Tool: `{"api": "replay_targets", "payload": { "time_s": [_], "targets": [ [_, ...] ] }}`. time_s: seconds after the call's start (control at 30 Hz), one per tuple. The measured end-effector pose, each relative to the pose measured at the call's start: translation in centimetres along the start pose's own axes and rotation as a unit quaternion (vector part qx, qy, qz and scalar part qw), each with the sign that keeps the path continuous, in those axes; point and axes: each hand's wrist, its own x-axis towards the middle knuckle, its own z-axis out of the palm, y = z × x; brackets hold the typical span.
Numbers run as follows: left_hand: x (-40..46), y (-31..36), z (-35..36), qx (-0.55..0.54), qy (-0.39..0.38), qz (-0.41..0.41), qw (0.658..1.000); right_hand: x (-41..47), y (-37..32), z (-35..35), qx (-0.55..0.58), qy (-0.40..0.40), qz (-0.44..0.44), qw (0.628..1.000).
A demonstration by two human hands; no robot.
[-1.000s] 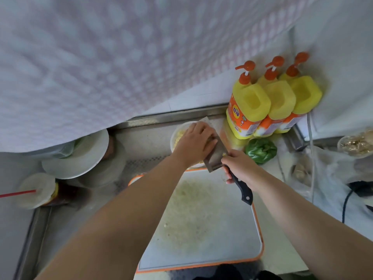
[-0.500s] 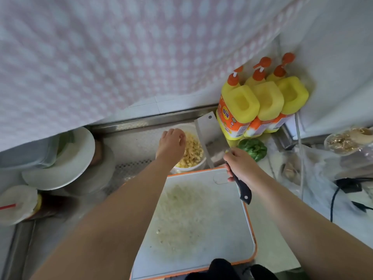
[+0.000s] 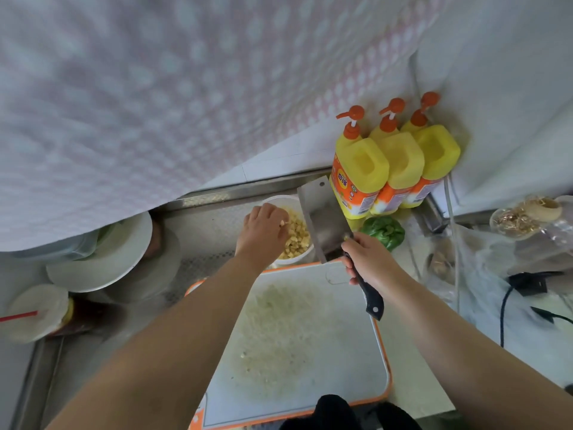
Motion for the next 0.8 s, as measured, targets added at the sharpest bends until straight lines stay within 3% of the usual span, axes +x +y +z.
{"api": "replay_targets", "payload": {
  "time_s": [0.07,0.13,0.2,0.3,0.43,0.8],
  "targets": [
    [-0.3,-0.2,-0.2,0.002,-0.032,-0.031,0.999,-0.7,1.3,-0.8,-0.141,0.03,-0.094,0.985],
    [-0.5,-0.3,-0.4,-0.012,-0.046,-0.054,0.997,-1.6,3.5,-1.7,-0.303,0.081,-0.196,0.929],
    [-0.8,-0.3,-0.6,-0.038,-0.057,-0.074,0.995,-2.3,6.3,-2.6,-0.377,0.13,-0.285,0.872],
    [-1.3,-0.3,-0.7,-0.1,-0.062,-0.125,0.985,-2.8,10.8,-3.7,-0.445,0.09,-0.333,0.826],
    [-2.3,-0.2,-0.8,-0.165,-0.032,-0.179,0.969,-3.9,15.6,-5.0,-0.481,0.072,-0.327,0.81],
    [-4.9,0.7,-1.3,-0.193,-0.029,-0.209,0.958,-2.8,18.8,-2.8,-0.48,0.043,-0.236,0.844]
  ]
}}
